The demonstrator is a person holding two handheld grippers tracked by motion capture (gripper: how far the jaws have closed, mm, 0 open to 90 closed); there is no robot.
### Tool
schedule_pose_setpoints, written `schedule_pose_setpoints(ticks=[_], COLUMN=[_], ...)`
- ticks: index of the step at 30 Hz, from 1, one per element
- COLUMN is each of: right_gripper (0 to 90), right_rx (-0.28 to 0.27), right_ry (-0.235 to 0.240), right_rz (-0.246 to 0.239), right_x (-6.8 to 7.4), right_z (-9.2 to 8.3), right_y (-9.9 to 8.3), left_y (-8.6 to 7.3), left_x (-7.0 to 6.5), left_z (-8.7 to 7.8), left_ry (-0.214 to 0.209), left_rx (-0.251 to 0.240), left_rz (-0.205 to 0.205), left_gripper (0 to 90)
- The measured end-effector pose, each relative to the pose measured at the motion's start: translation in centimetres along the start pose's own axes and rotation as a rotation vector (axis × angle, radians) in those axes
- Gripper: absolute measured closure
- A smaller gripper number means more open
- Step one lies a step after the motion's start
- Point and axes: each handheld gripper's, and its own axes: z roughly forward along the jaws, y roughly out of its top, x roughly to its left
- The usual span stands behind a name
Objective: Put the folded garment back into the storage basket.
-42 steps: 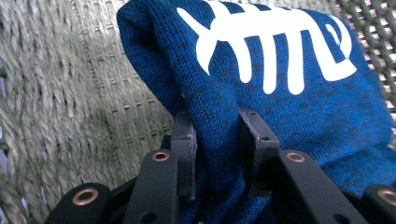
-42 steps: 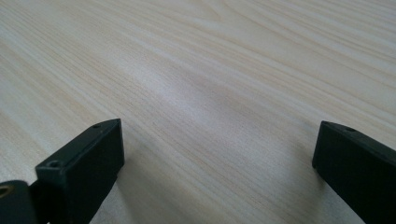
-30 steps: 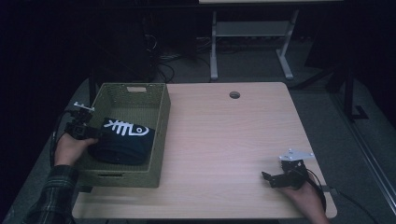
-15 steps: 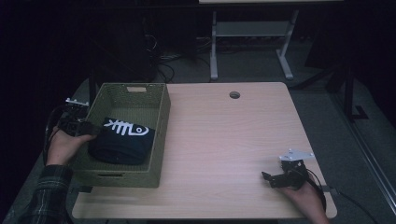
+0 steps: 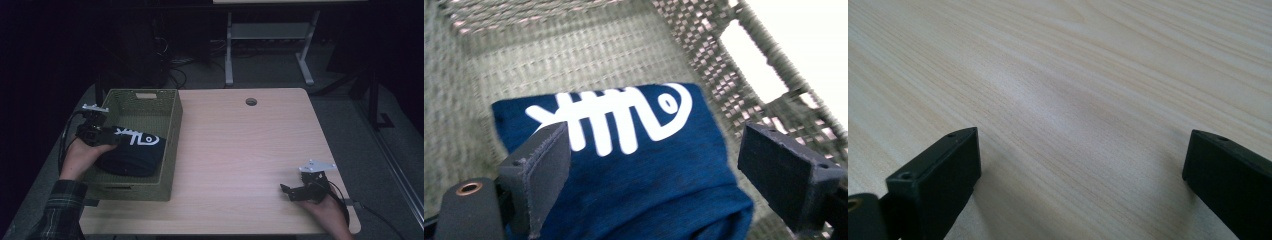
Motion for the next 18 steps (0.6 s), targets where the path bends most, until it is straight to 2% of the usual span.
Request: schedule_pose_setpoints(ticks=[10,18], right_gripper=[1.8,1.8], right_rx=[0.0,0.0], right_ry=[0.0,0.0], right_rz=[0.0,0.0], right_x=[0.0,0.0], right_z=[0.0,0.0], right_y=[0.0,0.0], left_y=[1.1,2.0], left_x=[-3.5,-6.7], left_z=[0.6,1.2], left_ry=[-0.037,-0.076], left_rx=[-0.047,-0.068], left_rz=[0.045,0.104], left_gripper=[13.5,13.7])
